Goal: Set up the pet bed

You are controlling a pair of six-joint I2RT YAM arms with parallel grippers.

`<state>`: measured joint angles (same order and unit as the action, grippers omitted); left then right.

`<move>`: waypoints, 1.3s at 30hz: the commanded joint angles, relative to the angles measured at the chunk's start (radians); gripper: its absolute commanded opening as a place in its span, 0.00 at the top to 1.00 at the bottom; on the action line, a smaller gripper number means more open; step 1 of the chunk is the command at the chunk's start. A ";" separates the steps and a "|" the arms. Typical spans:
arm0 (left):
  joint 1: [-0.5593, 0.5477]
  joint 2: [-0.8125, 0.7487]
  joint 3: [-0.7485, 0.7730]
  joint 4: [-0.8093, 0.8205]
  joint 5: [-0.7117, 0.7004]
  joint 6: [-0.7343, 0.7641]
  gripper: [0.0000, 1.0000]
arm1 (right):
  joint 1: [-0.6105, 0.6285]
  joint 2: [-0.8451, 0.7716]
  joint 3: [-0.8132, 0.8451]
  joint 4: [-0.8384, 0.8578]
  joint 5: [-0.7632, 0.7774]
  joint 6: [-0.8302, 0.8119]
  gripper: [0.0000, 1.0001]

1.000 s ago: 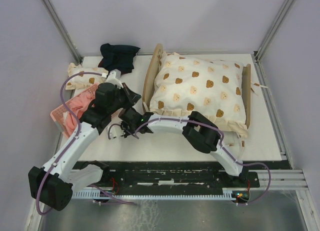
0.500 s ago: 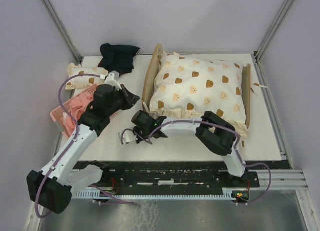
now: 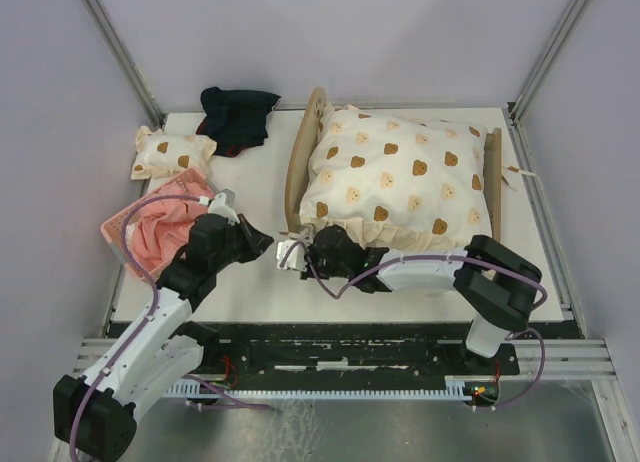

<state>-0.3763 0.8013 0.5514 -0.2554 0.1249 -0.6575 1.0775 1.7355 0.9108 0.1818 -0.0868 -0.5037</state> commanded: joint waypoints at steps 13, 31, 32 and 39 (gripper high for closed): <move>0.005 -0.210 -0.143 -0.065 -0.059 -0.125 0.97 | -0.066 -0.193 -0.146 0.196 0.330 0.333 0.98; 0.004 -0.275 -0.157 -0.088 -0.091 -0.153 0.97 | -0.058 -0.059 -0.073 0.180 0.295 0.559 0.98; 0.004 -0.276 -0.159 -0.087 -0.091 -0.154 0.97 | -0.059 -0.051 -0.070 0.190 0.297 0.559 0.98; 0.004 -0.274 -0.159 -0.087 -0.095 -0.154 0.97 | -0.058 -0.021 -0.052 0.251 0.313 0.505 0.98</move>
<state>-0.3763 0.5312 0.3893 -0.3660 0.0322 -0.7803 1.0145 1.7149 0.8215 0.3527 0.2150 0.0193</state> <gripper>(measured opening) 0.034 0.026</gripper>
